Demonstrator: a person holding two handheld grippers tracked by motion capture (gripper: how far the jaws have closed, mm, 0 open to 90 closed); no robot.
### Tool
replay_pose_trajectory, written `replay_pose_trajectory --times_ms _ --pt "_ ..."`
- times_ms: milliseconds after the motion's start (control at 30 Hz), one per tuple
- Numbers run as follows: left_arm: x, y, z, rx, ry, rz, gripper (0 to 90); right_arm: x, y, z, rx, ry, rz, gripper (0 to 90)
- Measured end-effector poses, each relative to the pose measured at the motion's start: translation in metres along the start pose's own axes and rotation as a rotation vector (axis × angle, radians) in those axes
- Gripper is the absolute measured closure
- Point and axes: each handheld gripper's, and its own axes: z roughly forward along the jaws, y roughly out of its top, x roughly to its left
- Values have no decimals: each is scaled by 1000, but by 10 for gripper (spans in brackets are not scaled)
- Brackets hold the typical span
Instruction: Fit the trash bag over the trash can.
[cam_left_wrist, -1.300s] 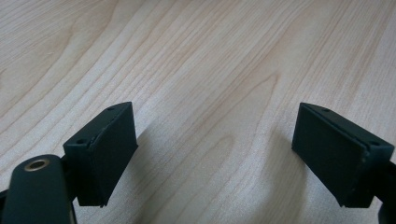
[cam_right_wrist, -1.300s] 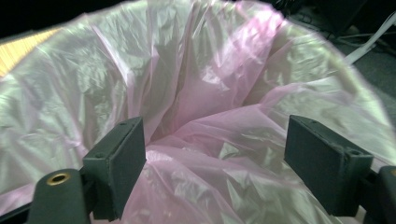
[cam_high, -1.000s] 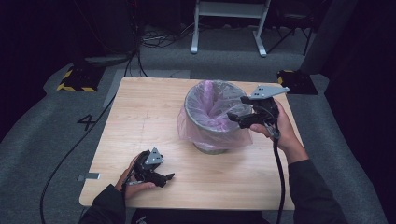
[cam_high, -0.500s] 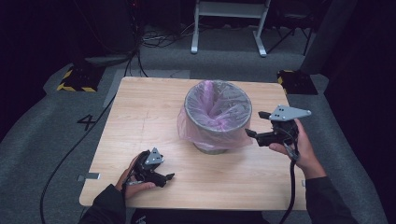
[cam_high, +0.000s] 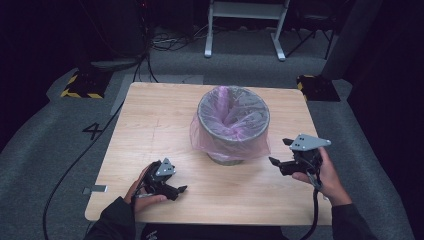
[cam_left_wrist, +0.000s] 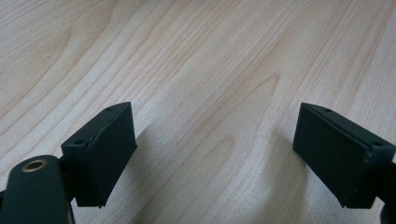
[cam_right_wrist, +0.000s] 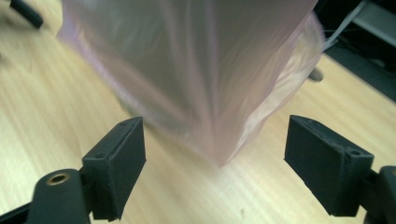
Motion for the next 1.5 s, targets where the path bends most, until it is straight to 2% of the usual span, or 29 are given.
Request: replay_pose_trajectory --times_ms 200,267,333,633,833,1033,1067,1133,1200,1233,1267,1333,1367,1433,1500 --pt "0 0 0 0 0 0 125 14 -26 10 64 9 -29 204" --pt "0 0 0 0 1 0 125 15 -29 12 72 11 -29 204" --pt "0 0 0 1 3 -2 125 20 -41 17 104 17 -35 204" --pt "-1 -1 0 0 3 -3 125 25 -67 27 163 10 -42 202" --pt "-1 -1 0 -1 3 -3 125 24 -85 30 187 1 -19 202" --pt "-1 -1 0 -1 3 -3 125 20 -102 28 177 6 35 204" --pt "-1 0 0 0 3 -3 125 18 -108 27 172 7 60 204" --pt "-1 0 0 0 3 -3 125 18 -110 27 172 8 66 203" --pt "-1 0 0 0 3 -3 125 15 -117 24 150 15 108 201" --pt "-1 0 0 0 3 -3 125 15 -117 24 150 15 108 201" --pt "-1 0 0 0 3 -3 125 12 -123 21 133 19 137 198" --pt "-1 -1 0 0 3 -3 125 12 -125 21 126 22 149 192" --pt "-1 -1 0 -1 3 -3 125 9 -132 19 101 32 198 177" --pt "-1 -1 0 0 3 -3 125 6 -137 19 82 45 239 172" --pt "-1 0 0 0 2 -3 125 6 -138 18 83 36 240 163"
